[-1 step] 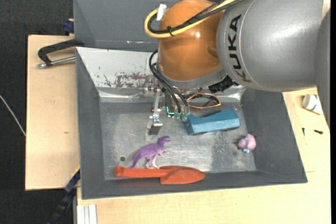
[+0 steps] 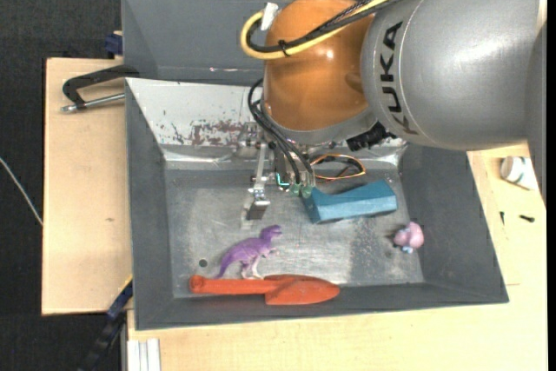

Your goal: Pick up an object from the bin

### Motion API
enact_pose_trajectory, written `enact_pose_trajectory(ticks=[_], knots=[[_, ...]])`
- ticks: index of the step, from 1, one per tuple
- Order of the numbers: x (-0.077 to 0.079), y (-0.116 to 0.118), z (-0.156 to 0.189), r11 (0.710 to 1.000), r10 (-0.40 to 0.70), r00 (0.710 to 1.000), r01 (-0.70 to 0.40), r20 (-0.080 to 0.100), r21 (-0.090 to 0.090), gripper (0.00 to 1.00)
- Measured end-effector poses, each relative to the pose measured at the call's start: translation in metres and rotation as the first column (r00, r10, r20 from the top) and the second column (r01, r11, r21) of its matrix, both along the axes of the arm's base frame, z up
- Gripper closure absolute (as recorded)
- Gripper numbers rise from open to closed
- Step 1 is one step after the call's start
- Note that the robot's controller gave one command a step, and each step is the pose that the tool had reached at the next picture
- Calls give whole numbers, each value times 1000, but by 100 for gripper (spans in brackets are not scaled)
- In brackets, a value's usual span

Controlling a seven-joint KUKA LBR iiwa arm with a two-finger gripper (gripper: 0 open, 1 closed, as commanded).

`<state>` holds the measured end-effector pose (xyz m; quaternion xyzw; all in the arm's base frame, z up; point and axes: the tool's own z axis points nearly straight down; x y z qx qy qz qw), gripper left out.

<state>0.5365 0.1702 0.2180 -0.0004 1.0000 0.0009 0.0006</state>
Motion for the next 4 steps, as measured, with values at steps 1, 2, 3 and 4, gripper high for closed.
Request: enact_pose_trajectory(ticks=[1,2,3,4], knots=[[-38,-7,-129,917,398,917,-399,25,11,100],[-37,-5,-133,906,423,905,-424,38,10,100],[-37,-7,-27,927,374,927,-374,3,-1,100],[-37,-7,-27,927,374,927,-374,3,-1,0]])
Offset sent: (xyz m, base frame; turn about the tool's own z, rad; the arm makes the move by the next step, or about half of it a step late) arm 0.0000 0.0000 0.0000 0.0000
